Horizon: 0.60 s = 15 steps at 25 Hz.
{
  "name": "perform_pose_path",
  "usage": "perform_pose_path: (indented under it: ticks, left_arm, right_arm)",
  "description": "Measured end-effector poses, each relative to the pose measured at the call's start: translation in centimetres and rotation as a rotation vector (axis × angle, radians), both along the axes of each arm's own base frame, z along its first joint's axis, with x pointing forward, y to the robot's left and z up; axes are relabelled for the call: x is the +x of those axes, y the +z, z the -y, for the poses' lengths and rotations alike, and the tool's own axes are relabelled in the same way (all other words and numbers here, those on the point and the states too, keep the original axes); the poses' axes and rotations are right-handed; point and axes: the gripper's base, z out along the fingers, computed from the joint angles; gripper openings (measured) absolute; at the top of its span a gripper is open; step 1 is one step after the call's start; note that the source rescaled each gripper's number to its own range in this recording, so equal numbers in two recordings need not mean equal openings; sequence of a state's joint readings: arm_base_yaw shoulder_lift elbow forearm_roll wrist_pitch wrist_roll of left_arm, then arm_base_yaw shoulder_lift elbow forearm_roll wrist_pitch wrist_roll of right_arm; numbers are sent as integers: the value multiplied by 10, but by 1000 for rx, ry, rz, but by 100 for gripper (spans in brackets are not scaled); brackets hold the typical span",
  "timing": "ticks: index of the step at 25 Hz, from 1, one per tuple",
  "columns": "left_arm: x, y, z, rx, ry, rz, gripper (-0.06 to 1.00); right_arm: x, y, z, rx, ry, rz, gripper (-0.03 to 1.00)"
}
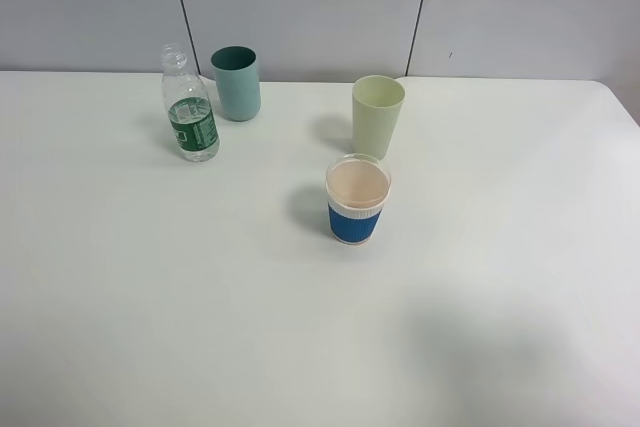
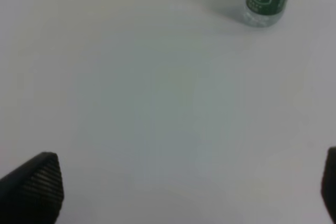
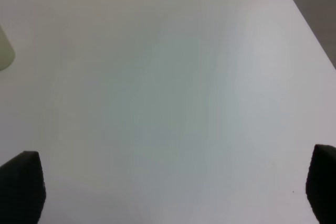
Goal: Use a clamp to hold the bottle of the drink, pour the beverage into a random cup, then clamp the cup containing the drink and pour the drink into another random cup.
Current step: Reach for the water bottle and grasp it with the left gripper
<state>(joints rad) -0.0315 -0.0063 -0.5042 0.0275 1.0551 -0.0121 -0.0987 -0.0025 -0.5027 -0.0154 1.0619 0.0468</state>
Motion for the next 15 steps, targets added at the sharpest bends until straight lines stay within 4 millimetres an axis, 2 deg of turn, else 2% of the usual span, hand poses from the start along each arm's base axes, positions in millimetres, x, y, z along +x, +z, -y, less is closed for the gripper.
perform_pose_path:
  ticks: [15]
  left_arm:
    - [0, 0, 0, 0, 0, 0, 100]
  right_arm:
    - [0, 0, 0, 0, 0, 0, 100]
